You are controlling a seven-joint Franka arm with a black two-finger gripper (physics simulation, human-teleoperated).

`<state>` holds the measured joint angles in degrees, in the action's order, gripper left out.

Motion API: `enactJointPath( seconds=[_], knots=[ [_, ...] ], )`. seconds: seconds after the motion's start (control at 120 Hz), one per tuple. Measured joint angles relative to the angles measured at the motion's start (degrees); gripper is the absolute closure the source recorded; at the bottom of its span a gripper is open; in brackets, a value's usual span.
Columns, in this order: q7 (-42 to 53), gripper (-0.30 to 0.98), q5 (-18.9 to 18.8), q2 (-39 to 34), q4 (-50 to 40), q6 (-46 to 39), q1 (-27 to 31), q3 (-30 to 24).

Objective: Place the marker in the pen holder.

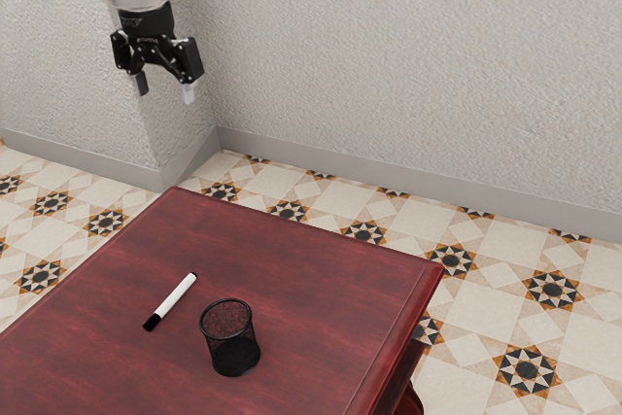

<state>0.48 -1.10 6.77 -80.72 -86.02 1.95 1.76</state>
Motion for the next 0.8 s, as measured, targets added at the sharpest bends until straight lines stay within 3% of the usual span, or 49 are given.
enactJointPath(
  seconds=[0.2,0.292,0.367,0.475,0.8],
  knots=[
    [0.20,0.00,-0.01,-1.07,-1.31,-0.22,-0.20,0.41],
    [0.28,0.00,0.10,-10.17,-18.09,-4.92,-0.37,1.20],
    [0.25,0.00,-0.40,-13.26,-29.68,-10.62,-0.03,1.44],
    [0.12,0.00,-0.99,-12.21,-38.71,-18.59,0.01,2.03],
    [1.68,0.00,-1.29,-5.20,-50.31,-38.83,0.18,2.63]
  ],
)
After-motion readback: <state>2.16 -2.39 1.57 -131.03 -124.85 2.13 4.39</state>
